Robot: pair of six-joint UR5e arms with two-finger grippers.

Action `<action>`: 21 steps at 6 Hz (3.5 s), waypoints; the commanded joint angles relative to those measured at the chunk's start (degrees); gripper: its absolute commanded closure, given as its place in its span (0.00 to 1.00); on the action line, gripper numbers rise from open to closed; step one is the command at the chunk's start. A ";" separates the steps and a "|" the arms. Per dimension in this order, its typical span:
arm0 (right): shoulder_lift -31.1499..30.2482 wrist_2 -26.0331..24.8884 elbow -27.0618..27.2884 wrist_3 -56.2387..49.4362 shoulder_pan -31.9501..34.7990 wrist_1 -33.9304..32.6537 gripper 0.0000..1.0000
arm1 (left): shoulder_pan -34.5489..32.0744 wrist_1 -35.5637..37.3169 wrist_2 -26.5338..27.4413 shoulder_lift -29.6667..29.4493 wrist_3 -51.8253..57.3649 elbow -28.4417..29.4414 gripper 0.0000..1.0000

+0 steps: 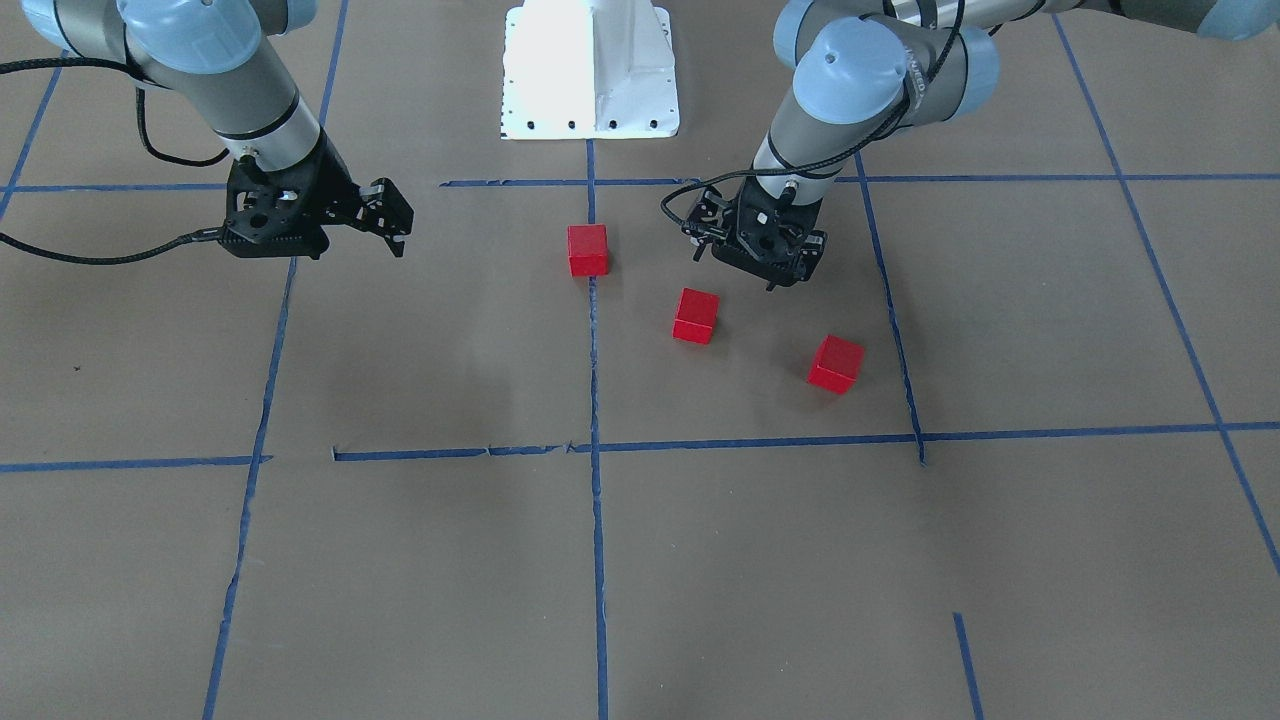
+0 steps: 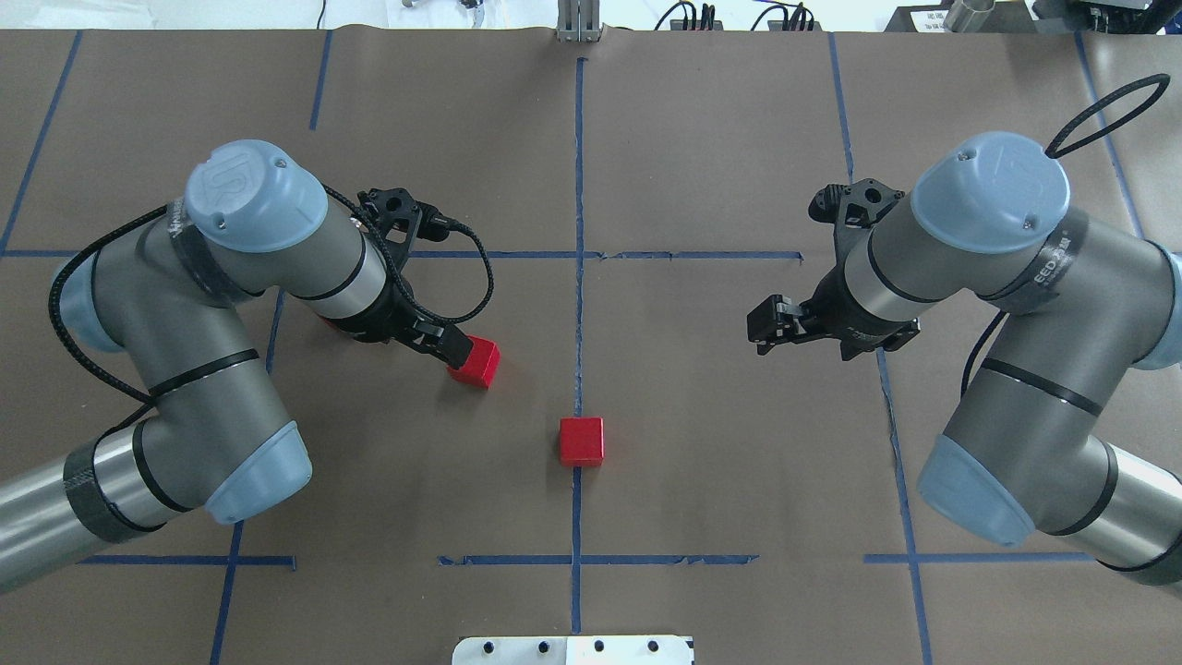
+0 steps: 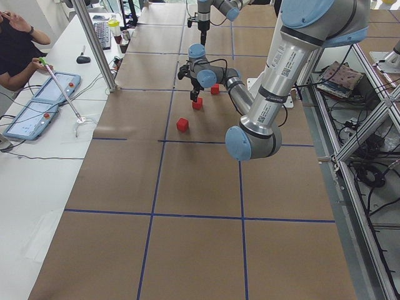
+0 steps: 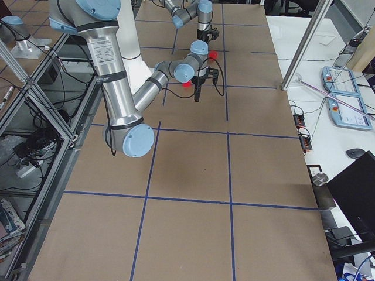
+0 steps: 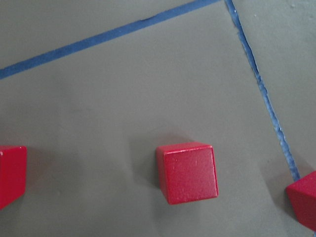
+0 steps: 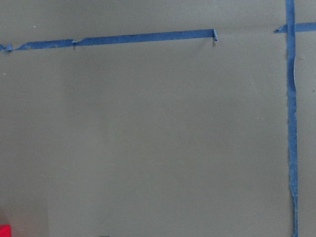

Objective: Form red blocks into L shape at center
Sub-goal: 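Grasp the red cube nearer the center with the left gripper, then carry the held cube with the left gripper to the placed cube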

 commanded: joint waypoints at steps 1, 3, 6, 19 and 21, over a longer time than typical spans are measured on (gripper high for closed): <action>-0.59 0.08 0.27 -1.10 0.41 0.01 0.00 | 2.69 -0.06 4.70 -3.71 -5.01 4.43 0.00; -0.59 0.08 0.01 -1.10 0.23 0.01 0.00 | 2.89 -0.15 5.36 -5.56 -5.13 7.87 0.00; -0.76 -0.01 -0.08 -1.01 0.23 0.01 0.00 | 4.56 -0.68 5.28 -6.54 -6.79 10.51 0.03; -0.68 -0.27 0.80 -0.39 0.32 0.01 0.00 | 10.80 4.15 13.19 -18.23 -26.31 16.84 0.99; -0.68 -0.27 0.71 -0.30 0.23 0.01 0.00 | 12.03 4.07 13.10 -18.40 -26.31 17.19 0.99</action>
